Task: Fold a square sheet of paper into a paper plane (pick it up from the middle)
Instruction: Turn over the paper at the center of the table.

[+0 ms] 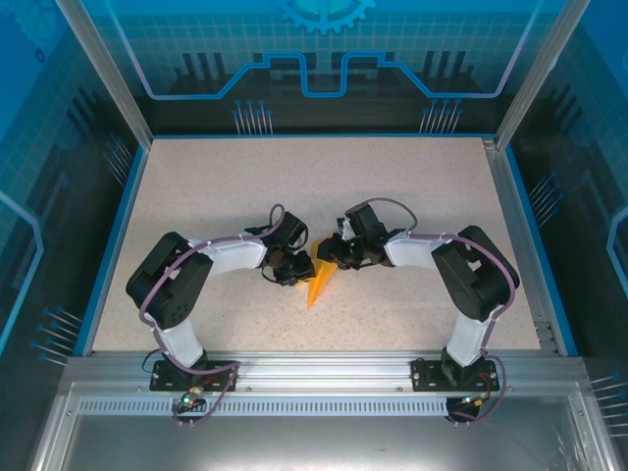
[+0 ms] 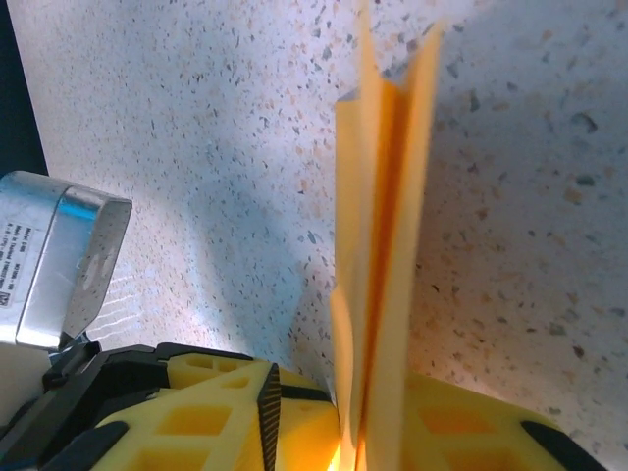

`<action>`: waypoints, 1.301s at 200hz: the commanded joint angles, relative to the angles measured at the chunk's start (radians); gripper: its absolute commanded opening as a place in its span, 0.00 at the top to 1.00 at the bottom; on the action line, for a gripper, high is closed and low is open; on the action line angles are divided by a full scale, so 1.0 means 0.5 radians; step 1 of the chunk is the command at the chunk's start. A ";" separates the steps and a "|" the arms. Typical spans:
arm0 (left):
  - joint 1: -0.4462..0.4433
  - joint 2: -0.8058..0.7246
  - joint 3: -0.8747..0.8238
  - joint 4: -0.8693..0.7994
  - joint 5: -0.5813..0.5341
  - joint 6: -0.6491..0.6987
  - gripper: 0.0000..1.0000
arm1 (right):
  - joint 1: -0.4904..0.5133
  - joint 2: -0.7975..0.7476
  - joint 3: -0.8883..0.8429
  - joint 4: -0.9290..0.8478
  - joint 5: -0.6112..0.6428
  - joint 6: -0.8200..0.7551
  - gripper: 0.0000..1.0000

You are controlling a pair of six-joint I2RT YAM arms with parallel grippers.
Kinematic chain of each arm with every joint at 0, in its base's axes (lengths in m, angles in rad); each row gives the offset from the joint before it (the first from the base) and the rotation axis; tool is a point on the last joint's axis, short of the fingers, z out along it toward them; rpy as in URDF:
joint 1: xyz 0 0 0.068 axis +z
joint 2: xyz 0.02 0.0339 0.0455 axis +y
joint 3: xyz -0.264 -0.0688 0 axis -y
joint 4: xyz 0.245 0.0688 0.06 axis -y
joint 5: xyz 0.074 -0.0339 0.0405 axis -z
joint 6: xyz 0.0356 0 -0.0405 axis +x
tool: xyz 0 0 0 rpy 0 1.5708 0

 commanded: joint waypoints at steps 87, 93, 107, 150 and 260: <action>0.001 -0.359 -0.164 -0.029 -0.164 -0.051 0.74 | -0.028 -0.160 0.349 -0.852 0.247 -0.520 0.93; 0.000 -0.400 -0.178 -0.041 -0.195 -0.054 0.74 | -0.035 -0.184 0.399 -0.984 0.318 -0.594 0.93; 0.001 -0.488 -0.215 -0.067 -0.264 -0.059 0.73 | -0.014 -0.259 0.505 -1.281 0.550 -0.753 0.92; 0.045 -0.708 -0.341 -0.095 -0.472 -0.144 0.69 | 0.163 -0.174 1.005 -2.278 1.656 -0.905 0.91; 0.171 -1.203 -0.638 -0.250 -0.805 -0.400 0.61 | 0.660 0.873 1.903 -2.618 1.573 -0.559 0.81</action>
